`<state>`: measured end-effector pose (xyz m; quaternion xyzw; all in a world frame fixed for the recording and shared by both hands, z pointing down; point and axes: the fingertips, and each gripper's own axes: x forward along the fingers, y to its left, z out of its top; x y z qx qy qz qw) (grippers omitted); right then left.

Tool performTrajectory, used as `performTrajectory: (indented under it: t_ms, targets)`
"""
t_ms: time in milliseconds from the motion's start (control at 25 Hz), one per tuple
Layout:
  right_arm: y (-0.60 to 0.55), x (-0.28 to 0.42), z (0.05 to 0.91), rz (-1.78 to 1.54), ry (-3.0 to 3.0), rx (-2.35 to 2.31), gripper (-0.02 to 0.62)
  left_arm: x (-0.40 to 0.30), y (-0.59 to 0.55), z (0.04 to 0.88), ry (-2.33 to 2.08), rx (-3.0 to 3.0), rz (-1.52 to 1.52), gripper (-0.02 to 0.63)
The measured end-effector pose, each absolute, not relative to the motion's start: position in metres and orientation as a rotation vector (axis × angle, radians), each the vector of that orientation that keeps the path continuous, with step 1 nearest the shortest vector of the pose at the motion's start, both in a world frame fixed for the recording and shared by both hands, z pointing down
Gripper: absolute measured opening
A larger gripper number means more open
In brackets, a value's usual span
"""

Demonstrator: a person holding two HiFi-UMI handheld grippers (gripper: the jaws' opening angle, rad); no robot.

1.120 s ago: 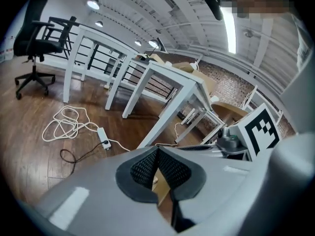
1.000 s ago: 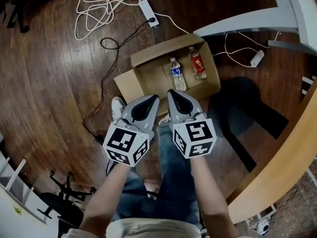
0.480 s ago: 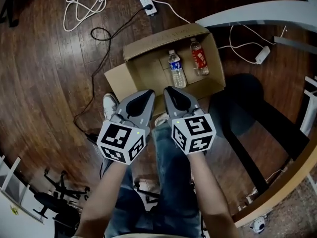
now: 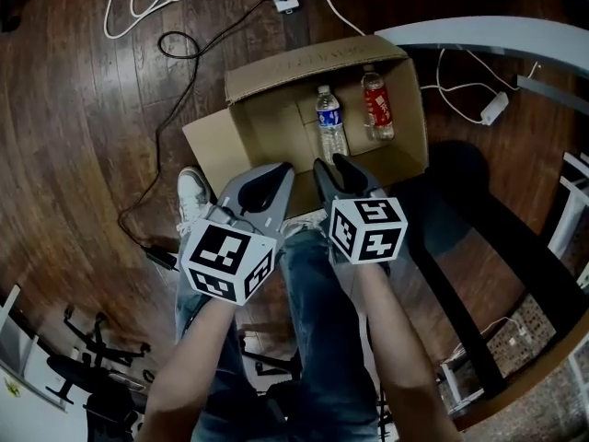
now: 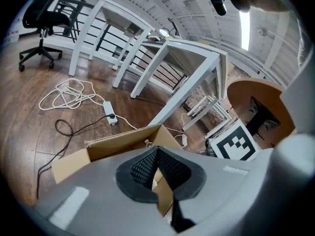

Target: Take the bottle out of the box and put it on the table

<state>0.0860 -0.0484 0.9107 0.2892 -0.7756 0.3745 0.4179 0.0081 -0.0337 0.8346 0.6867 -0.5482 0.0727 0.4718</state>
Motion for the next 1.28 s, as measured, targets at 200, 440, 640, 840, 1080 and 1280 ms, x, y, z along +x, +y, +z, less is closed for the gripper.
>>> performTrajectory:
  t_ms: [200,440,640,840,1080,1280]
  targets:
    - [-0.050,0.097,0.949,0.853,-1.907,0.687,0.202,0.004,-0.036,0.856,-1.338,1.681,0.165,-0.003]
    - [-0.054,0.111,1.005,0.858,-1.839,0.671,0.273,0.007,-0.033,0.892,-1.315,1.671,0.170,-0.003]
    - [-0.062,0.125,1.053,0.864,-1.770,0.692,0.302,0.008,-0.034,0.911,-1.279,1.722,0.202,-0.003]
    - [-0.067,0.126,1.087,0.826,-1.742,0.653,0.324,0.009,-0.036,0.925,-1.269,1.733,0.176,-0.003]
    - [-0.074,0.133,1.120,0.831,-1.704,0.670,0.348,0.026,-0.036,0.939,-1.233,1.765,0.175,-0.003]
    - [-0.086,0.135,1.141,0.829,-1.686,0.670,0.349,0.032,-0.043,0.948,-1.227,1.796,0.169,-0.003]
